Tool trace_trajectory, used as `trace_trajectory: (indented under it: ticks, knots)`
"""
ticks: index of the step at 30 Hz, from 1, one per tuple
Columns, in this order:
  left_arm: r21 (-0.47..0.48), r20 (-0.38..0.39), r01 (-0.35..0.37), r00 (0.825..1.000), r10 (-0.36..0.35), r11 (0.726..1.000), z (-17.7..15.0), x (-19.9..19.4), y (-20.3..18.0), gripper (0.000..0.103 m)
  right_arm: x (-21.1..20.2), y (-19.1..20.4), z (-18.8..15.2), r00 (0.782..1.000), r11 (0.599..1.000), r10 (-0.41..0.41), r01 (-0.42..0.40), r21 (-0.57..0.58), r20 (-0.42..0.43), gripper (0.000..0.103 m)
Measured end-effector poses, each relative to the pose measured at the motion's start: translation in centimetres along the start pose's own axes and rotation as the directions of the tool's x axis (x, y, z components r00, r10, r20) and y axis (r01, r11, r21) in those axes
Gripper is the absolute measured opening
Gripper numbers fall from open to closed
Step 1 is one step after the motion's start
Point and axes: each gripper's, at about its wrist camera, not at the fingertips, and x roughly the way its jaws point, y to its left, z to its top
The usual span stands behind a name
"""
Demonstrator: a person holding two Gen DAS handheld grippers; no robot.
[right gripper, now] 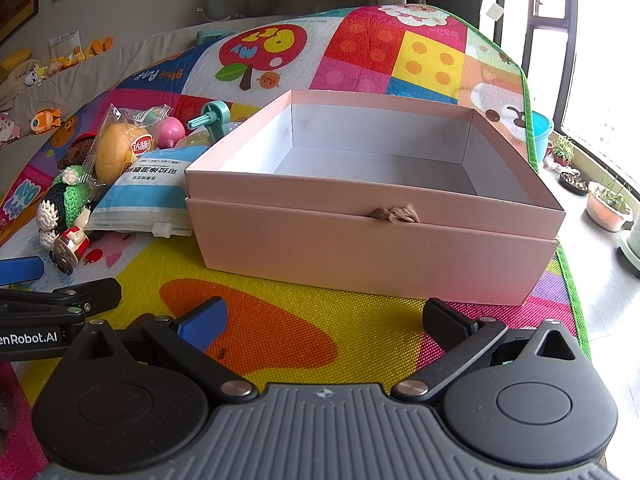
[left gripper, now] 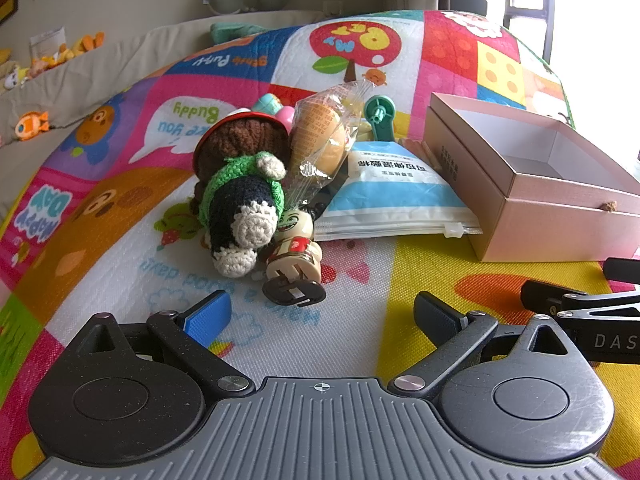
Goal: Organize objects
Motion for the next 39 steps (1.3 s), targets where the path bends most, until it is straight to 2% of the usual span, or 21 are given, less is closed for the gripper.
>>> trace_trajectory:
  ticks: [39]
  knots:
    - [0.014, 0.001, -0.009, 1.000, 0.009, 1.000, -0.02, -0.17, -0.31, 0.101, -0.11, -0.30, -0.01, 1.000, 1.000, 0.004, -0.004, 0.006, 0.001, 0.103]
